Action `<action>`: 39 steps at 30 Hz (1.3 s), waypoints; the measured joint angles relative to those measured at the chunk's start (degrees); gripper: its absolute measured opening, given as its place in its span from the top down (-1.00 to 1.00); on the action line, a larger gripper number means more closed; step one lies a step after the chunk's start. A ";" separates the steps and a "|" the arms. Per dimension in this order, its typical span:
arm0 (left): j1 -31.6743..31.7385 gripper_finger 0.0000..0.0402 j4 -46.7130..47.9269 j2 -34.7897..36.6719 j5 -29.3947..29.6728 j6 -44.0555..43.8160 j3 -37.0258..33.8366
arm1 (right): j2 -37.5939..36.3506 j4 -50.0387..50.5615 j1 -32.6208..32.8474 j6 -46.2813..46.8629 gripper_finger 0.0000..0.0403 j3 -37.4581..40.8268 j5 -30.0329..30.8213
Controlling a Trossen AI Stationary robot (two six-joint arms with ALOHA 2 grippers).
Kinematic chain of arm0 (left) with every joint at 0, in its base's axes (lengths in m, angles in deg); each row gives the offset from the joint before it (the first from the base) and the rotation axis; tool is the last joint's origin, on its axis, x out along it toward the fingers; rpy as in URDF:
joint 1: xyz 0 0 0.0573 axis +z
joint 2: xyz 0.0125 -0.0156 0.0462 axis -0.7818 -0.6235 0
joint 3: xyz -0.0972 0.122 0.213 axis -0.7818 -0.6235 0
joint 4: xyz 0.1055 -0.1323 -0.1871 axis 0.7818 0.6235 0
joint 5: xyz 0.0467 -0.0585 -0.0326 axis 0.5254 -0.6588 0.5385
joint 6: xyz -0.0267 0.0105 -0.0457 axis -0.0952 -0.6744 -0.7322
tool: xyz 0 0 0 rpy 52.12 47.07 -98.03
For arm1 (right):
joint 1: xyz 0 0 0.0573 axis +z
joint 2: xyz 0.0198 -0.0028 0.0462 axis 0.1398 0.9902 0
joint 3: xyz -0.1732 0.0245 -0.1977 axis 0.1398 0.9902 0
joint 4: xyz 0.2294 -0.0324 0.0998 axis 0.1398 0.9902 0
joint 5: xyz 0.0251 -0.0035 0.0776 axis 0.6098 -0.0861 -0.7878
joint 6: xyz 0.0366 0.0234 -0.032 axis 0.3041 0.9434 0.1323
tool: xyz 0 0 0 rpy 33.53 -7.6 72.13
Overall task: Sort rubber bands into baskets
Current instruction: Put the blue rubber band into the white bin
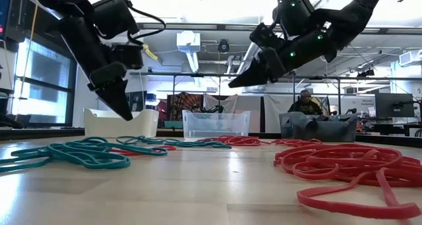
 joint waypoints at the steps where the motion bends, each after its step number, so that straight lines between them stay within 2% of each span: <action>1: 0.00 0.42 0.06 0.00 0.01 -0.11 0.00 | 0.00 0.01 0.00 0.00 1.00 0.00 -0.10; 19: 0.00 0.41 0.29 -0.02 0.04 -0.76 -0.07 | 0.00 -1.71 4.40 3.58 1.00 0.00 0.28; 39: 0.09 0.42 0.26 -0.02 -1.07 0.96 -0.11 | 0.00 -1.75 4.42 4.72 1.00 0.00 0.38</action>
